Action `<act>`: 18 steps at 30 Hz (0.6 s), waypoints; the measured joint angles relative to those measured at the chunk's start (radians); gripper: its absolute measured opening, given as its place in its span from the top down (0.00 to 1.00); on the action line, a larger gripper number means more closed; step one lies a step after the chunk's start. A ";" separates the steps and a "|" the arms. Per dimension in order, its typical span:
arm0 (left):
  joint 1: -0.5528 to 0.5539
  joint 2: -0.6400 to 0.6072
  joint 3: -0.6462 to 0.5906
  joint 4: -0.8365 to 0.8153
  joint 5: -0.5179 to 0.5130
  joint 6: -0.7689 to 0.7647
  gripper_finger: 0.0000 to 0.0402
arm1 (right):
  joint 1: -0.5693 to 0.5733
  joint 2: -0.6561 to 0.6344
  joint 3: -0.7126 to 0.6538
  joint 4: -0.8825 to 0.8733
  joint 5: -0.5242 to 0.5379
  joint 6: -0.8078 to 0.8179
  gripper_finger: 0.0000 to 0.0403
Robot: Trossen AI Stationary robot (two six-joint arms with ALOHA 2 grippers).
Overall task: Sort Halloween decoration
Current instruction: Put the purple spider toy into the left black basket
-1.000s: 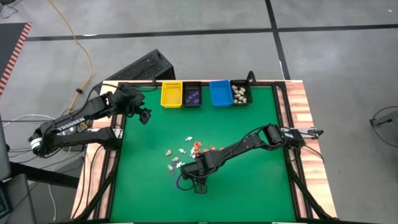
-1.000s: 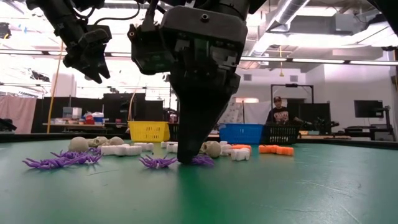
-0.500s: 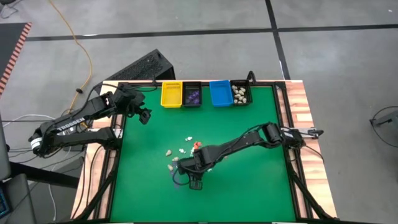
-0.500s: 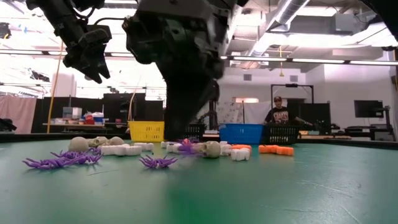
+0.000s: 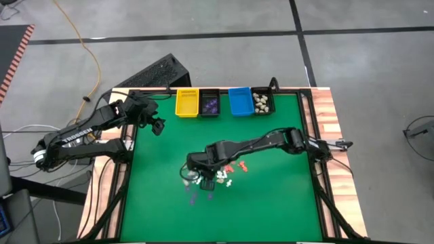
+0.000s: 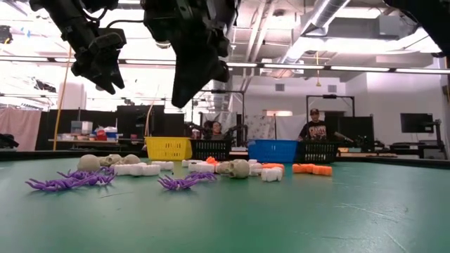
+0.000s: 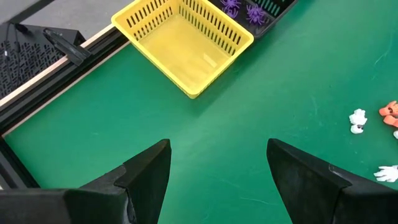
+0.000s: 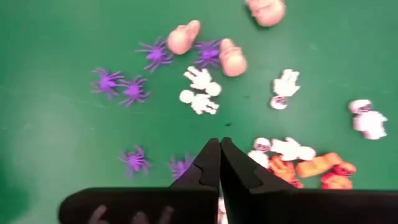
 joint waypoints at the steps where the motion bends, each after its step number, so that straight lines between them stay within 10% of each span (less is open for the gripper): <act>1: 0.000 0.000 0.000 0.000 0.000 0.000 0.36 | -0.003 0.000 0.000 -0.006 -0.007 -0.006 0.90; 11: 0.000 0.000 0.000 0.000 0.000 0.013 0.36 | 0.069 0.001 -0.004 -0.016 -0.018 -0.073 0.46; 18: 0.000 0.000 0.000 0.000 0.000 0.014 0.36 | 0.093 0.005 -0.100 0.033 -0.014 -0.047 0.39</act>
